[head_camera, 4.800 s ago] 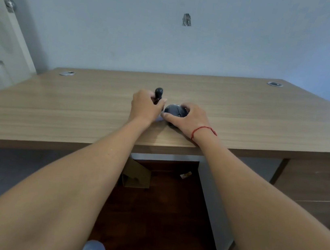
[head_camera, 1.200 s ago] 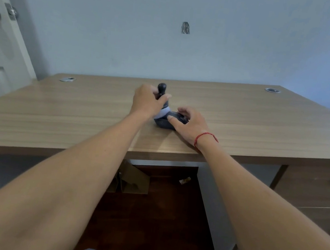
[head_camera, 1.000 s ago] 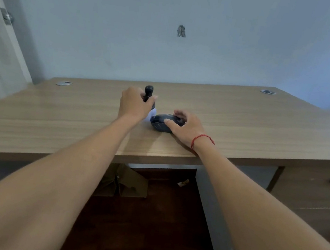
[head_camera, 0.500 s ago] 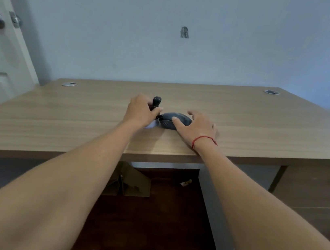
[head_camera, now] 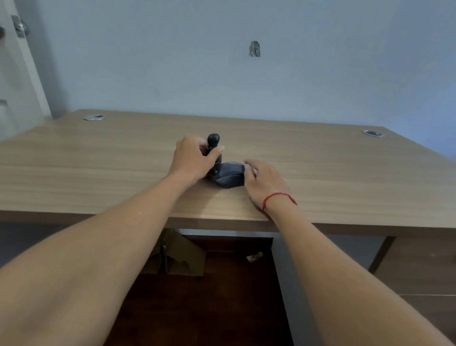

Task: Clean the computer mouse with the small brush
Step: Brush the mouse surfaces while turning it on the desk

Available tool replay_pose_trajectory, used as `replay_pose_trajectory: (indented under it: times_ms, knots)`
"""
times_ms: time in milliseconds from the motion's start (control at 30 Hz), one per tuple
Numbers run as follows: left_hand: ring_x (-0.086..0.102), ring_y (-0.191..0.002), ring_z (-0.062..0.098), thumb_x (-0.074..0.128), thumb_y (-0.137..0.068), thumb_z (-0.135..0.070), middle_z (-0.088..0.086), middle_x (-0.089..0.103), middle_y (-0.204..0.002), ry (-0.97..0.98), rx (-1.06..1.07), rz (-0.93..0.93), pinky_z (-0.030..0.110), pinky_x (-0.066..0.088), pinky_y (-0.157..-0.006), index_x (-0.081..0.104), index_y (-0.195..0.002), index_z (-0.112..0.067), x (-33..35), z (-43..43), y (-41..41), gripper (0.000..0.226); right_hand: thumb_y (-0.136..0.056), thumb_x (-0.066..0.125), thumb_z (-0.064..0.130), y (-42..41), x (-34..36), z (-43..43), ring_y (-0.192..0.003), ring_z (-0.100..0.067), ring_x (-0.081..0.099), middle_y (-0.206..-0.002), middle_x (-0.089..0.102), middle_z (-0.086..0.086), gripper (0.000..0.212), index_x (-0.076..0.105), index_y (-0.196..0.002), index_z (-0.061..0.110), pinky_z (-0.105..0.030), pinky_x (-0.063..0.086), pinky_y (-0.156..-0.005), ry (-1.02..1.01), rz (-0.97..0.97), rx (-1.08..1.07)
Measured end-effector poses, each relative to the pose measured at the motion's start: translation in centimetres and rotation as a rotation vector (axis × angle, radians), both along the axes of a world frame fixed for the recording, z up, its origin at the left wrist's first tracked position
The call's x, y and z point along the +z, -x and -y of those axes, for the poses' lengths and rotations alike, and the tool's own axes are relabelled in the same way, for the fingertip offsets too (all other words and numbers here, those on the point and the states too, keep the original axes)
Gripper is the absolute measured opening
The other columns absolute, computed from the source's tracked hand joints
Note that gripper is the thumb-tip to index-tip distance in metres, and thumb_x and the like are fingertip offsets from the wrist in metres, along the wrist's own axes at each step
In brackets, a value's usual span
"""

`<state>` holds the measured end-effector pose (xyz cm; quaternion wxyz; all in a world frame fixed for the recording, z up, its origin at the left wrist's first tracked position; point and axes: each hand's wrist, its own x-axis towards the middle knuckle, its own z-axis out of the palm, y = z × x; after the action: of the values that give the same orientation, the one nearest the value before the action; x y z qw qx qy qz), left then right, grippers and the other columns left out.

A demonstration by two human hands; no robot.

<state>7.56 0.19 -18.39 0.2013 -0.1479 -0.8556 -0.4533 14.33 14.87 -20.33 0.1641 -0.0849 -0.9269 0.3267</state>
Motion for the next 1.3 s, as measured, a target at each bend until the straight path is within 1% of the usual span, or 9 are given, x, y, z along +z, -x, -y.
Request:
replay_pose_trajectory:
  times_ms: [233,400,467,600,800,967,1067,1200,1300]
  knots:
    - [0.053,-0.06,0.019,0.073,-0.08,-0.034,0.022,0.072,-0.072,0.033,-0.013,-0.073,0.033,0.046,-0.058,0.07,-0.068,0.005,-0.2,0.5,-0.4,0.041,-0.101,0.036,0.045,-0.2,0.3,0.3,-0.117,-0.031,0.056,-0.129,0.062,-0.011,0.045,0.059,-0.125,0.014,-0.039,0.043,-0.096,-0.02,-0.011,-0.123]
    - [0.05,-0.059,0.015,0.073,-0.076,-0.04,0.014,0.063,-0.062,-0.209,-0.031,-0.054,0.029,0.042,-0.057,0.063,-0.067,0.011,1.5,-0.3,-0.5,0.052,-0.066,0.053,0.084,-1.8,0.4,0.5,-0.112,-0.023,0.059,-0.121,0.063,0.003,0.079,0.057,-0.119,0.026,-0.046,0.047,-0.099,0.009,0.107,0.023]
    - [0.052,-0.059,0.015,0.075,-0.073,-0.04,0.015,0.065,-0.064,-0.16,-0.124,-0.007,0.031,0.047,-0.058,0.063,-0.068,0.01,1.8,-0.7,-0.4,0.052,-0.062,0.058,0.084,-1.6,0.6,0.4,-0.097,-0.02,0.061,-0.106,0.065,0.004,0.071,0.059,-0.104,0.027,-0.044,0.051,-0.091,0.018,0.104,0.037]
    - [0.067,-0.069,0.028,0.073,-0.079,-0.032,0.014,0.071,-0.07,0.153,-0.034,-0.005,0.037,0.052,-0.064,0.068,-0.068,0.0,0.4,0.7,0.4,0.035,-0.066,0.065,0.076,-1.4,0.7,0.2,-0.118,-0.024,0.055,-0.13,0.058,0.0,0.084,0.053,-0.131,0.023,-0.045,0.045,-0.102,0.096,0.105,0.061]
    - [0.062,-0.07,0.017,0.076,-0.075,-0.032,0.018,0.069,-0.078,-0.251,-0.229,0.121,0.038,0.06,-0.077,0.069,-0.082,0.011,2.8,-0.2,0.1,0.044,-0.065,0.066,0.074,-1.1,0.7,0.2,-0.107,-0.022,0.058,-0.115,0.062,0.004,0.071,0.058,-0.119,0.028,-0.043,0.048,-0.096,0.084,0.113,0.064]
    - [0.059,-0.075,0.013,0.079,-0.076,-0.025,0.008,0.067,-0.08,0.055,-0.166,0.073,0.026,0.048,-0.074,0.074,-0.086,0.005,2.8,-0.4,-0.1,0.032,-0.062,0.066,0.074,-1.2,0.7,0.2,-0.097,-0.021,0.06,-0.105,0.063,0.003,0.064,0.058,-0.107,0.03,-0.044,0.051,-0.091,0.098,0.098,0.083]
    - [0.065,-0.08,0.01,0.08,-0.076,-0.023,0.007,0.073,-0.091,-0.078,-0.244,0.141,0.018,0.05,-0.071,0.075,-0.096,-0.002,3.6,-0.5,0.1,0.029,-0.062,0.066,0.072,-1.1,0.7,0.1,-0.097,-0.02,0.06,-0.104,0.064,0.004,0.061,0.06,-0.106,0.03,-0.044,0.051,-0.092,0.103,0.108,0.108]
    - [0.071,-0.089,0.021,0.083,-0.071,-0.019,0.014,0.076,-0.096,0.027,-0.308,0.159,0.038,0.057,-0.088,0.074,-0.097,-0.001,4.0,-0.8,0.9,0.032,-0.069,0.069,0.067,-1.0,0.7,-0.1,-0.11,-0.021,0.056,-0.12,0.058,0.004,0.075,0.054,-0.131,0.026,-0.043,0.047,-0.099,0.115,0.115,0.118]
    - [0.07,-0.087,0.018,0.082,-0.073,-0.015,0.015,0.075,-0.098,0.052,-0.313,0.144,0.032,0.055,-0.088,0.075,-0.098,-0.001,3.7,-1.2,0.9,0.03,-0.069,0.071,0.066,-1.1,0.7,-0.2,-0.114,-0.022,0.055,-0.122,0.057,0.002,0.079,0.051,-0.133,0.024,-0.042,0.047,-0.1,0.126,0.125,0.105]
